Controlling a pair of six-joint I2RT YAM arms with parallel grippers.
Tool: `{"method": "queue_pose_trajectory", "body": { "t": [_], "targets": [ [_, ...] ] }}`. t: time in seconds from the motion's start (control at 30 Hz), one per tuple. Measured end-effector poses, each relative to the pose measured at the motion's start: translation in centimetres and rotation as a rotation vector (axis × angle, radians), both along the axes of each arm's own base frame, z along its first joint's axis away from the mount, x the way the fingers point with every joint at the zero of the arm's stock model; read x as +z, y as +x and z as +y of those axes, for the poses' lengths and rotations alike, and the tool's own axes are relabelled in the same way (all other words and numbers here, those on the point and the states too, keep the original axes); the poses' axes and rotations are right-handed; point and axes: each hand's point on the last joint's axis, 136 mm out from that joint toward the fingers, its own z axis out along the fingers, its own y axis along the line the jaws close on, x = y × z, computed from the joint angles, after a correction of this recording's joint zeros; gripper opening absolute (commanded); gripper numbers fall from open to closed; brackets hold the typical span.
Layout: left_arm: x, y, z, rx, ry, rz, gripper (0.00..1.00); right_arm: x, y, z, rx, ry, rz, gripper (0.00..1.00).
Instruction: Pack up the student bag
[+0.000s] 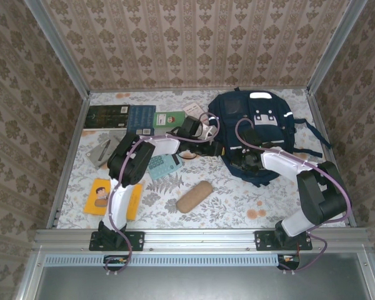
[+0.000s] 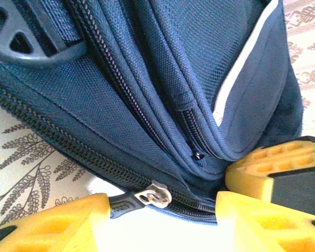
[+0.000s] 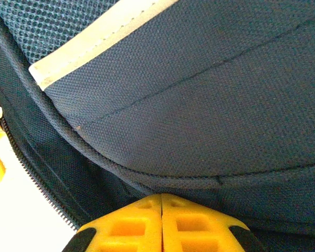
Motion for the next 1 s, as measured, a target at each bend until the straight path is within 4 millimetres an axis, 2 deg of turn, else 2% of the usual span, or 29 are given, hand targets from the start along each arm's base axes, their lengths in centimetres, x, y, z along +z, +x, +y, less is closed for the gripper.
{"method": "queue_pose_trajectory", "body": {
  "t": [0.33, 0.43, 0.63, 1.0],
  "targets": [
    [0.1, 1.1, -0.7, 0.033, 0.026, -0.050, 0.56, 0.0, -0.1, 0.1, 0.004, -0.006, 0.007, 0.07],
    [0.3, 0.8, -0.8, 0.022, 0.012, -0.039, 0.49, 0.0, -0.2, 0.1, 0.006, -0.008, 0.010, 0.07],
    [-0.5, -0.7, -0.2, -0.008, -0.044, 0.032, 0.45, -0.1, -0.3, 0.1, 0.007, -0.010, 0.016, 0.07],
    [1.2, -1.6, 0.4, -0.029, -0.112, 0.080, 0.30, -0.2, -0.3, 0.2, 0.007, -0.012, 0.024, 0.07]
  ]
}}
